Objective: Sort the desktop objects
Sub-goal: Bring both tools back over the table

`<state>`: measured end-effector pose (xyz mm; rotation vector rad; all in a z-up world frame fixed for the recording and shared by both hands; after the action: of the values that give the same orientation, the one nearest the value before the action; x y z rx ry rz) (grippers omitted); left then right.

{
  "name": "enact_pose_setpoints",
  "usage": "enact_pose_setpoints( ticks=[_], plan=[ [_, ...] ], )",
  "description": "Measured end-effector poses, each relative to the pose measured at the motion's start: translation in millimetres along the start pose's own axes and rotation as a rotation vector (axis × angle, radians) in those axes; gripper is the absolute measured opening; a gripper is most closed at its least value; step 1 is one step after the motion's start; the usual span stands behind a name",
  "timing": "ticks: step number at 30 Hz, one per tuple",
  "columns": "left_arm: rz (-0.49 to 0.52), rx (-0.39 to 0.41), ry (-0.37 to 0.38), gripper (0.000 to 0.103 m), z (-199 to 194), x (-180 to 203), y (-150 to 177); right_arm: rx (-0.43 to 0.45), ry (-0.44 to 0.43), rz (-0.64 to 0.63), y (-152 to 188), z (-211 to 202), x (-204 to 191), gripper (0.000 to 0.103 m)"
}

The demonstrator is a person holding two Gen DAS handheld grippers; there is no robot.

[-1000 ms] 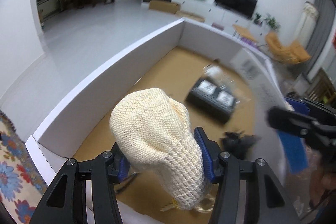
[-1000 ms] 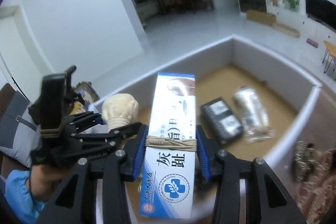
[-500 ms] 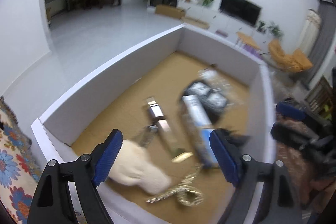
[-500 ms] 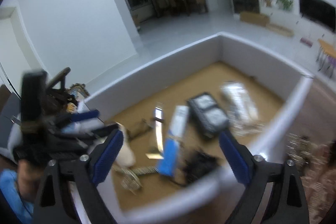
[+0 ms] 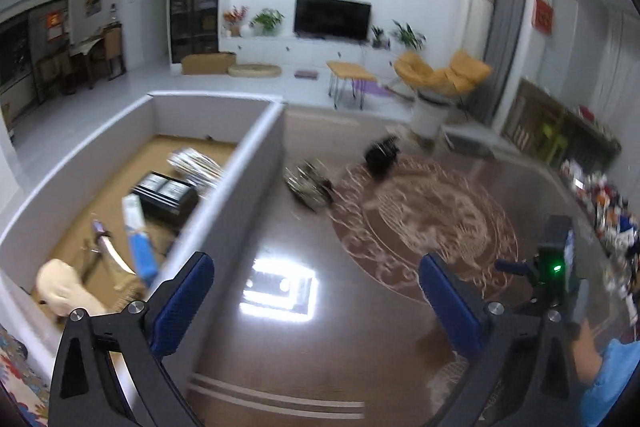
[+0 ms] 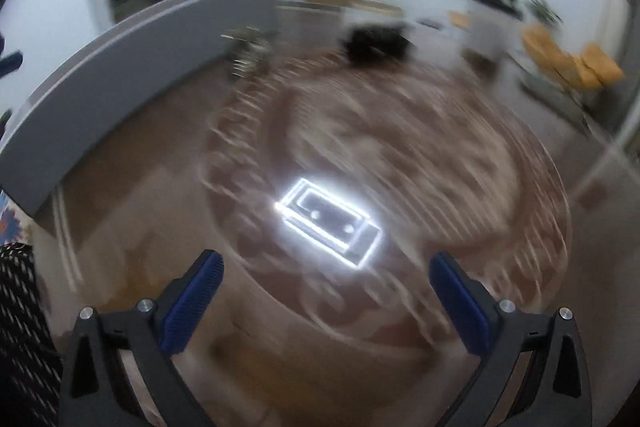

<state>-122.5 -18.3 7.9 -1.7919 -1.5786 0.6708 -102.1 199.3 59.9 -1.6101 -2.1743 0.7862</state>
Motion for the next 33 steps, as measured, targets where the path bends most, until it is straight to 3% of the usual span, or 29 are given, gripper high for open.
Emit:
enact_pose_setpoints(
  ticks=[6, 17, 23, 27, 30, 33],
  plan=[
    [0.056, -0.026, -0.026, 0.103, 23, 30, 15, 0.060, 0.030, 0.018, 0, -12, 18, 0.103],
    [0.049, -0.080, -0.053, 0.103, 52, 32, 34, 0.021, 0.050, 0.026, 5, 2, 16, 0.103],
    [0.006, -0.214, -0.032, 0.103, 106, 35, 72, -0.016, 0.061, 0.006, 9, 9, 13, 0.103],
    [-0.024, -0.242, -0.042, 0.103, 120, 31, 98, -0.018, 0.053, 0.012, 10, 11, 12, 0.103],
    [-0.009, -0.200, -0.033, 0.103, 113, 37, 91, -0.021, 0.045, 0.020, 12, 12, 11, 0.103],
    [0.016, -0.240, -0.035, 0.103, 119, 43, 99, -0.021, 0.043, 0.022, 12, 12, 11, 0.103]
  ],
)
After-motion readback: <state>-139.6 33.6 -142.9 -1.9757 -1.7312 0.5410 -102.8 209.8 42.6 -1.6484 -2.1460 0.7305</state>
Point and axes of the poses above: each gripper's, at about its wrist camera, not at the fingertips, and z roughly the way its jaws point, x to its right, y to its underside, the point moved 10 cm from there along z, roughly the way its jaws point, and after that the axes turned 4 degrees about -y, right-handed, at the moved point
